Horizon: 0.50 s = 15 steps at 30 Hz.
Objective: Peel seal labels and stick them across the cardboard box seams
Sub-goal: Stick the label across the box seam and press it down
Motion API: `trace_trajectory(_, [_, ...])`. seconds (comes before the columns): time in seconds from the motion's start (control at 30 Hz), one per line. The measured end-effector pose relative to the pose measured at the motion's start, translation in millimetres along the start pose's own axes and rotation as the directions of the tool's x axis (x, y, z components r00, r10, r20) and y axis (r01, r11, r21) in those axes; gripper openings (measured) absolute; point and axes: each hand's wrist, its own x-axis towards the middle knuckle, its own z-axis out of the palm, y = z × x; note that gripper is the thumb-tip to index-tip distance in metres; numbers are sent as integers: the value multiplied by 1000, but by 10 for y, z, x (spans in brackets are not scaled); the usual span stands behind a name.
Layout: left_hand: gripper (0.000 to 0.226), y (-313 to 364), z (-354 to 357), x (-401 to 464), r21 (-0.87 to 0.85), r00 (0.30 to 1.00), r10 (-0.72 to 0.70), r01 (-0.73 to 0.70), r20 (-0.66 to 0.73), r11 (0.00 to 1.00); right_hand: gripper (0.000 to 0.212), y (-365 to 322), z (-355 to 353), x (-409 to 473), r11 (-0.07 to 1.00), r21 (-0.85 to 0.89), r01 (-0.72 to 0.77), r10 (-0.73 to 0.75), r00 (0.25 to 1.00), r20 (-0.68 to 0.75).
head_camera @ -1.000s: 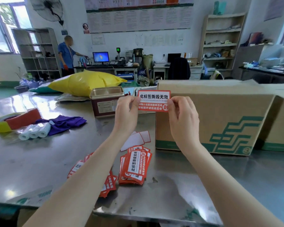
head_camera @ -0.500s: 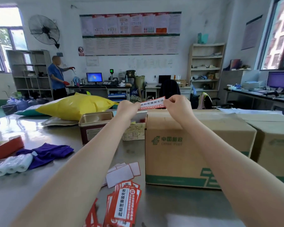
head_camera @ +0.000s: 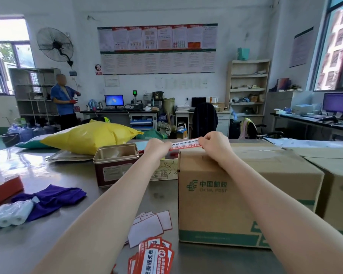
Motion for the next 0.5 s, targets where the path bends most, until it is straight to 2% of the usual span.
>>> trace_trajectory(0.1, [9, -62, 23, 7, 5, 1000, 2, -2, 11, 1000, 40, 12, 13, 0, 999, -29, 15, -14, 999, 35])
trace_trajectory(0.17, [14, -112, 52, 17, -14, 1000, -4, 4, 14, 1000, 45, 14, 18, -7, 997, -75, 24, -21, 999, 44])
trace_trajectory(0.27, [14, -145, 83, 17, -27, 1000, -17, 18, 21, 999, 44, 19, 30, -2, 992, -125, 23, -17, 999, 49])
trace_trajectory(0.5, [29, -223, 160, 57, -45, 999, -43, 45, 31, 998, 40, 58, 58, 22, 983, -181, 18, -12, 999, 38])
